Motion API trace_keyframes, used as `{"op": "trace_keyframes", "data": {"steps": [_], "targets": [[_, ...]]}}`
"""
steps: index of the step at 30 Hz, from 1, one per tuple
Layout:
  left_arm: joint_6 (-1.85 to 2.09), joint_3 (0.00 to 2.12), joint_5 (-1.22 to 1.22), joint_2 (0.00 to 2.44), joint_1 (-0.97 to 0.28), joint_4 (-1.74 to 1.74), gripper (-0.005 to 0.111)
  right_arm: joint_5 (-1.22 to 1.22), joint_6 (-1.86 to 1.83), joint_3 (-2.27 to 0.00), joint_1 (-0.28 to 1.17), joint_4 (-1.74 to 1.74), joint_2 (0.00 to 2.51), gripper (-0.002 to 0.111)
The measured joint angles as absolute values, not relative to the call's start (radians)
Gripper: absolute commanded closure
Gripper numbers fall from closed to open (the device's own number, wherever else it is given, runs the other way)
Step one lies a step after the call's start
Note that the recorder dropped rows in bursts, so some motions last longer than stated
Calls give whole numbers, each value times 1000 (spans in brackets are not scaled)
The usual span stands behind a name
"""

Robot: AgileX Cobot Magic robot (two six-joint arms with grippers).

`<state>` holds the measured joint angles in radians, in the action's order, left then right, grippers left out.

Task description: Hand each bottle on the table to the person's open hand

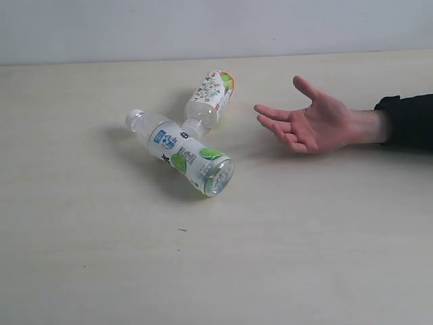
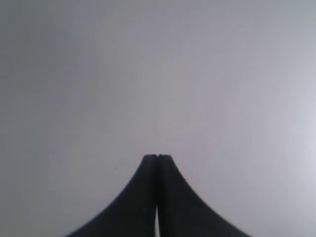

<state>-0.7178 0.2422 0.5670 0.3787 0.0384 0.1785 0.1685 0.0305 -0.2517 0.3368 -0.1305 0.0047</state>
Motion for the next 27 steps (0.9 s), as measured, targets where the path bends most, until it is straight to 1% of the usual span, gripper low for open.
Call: {"op": "trace_keyframes", "data": {"steps": [3, 6, 10, 13, 16, 18, 21, 24, 27], "targets": [[-838, 396, 548, 635, 38, 391, 107, 168, 30, -252, 337, -131, 5, 108], [-1055, 573, 523, 917, 38, 679, 107, 168, 30, -252, 337, -131, 5, 108], [-1432, 855, 501, 1243, 38, 1192, 107, 168, 30, -252, 337, -131, 5, 108], [-1693, 1059, 494, 1397, 29, 1572, 107, 168, 30, -252, 337, -131, 5, 108], [-1796, 1184, 497, 1492, 22, 1692, 107, 168, 30, -252, 337, -131, 5, 108], [-1783, 1240, 486, 1525, 17, 1723, 107, 168, 30, -252, 337, -131, 5, 108], [-1627, 1294, 400, 1540, -7, 1738, 107, 168, 30, -252, 337, -131, 5, 108], [-1345, 1308, 253, 1538, -48, 1745, 107, 168, 30, -252, 337, -131, 5, 108], [-1096, 1299, 38, 1544, -102, 1753, 107, 168, 30, -252, 337, -131, 5, 108]]}}
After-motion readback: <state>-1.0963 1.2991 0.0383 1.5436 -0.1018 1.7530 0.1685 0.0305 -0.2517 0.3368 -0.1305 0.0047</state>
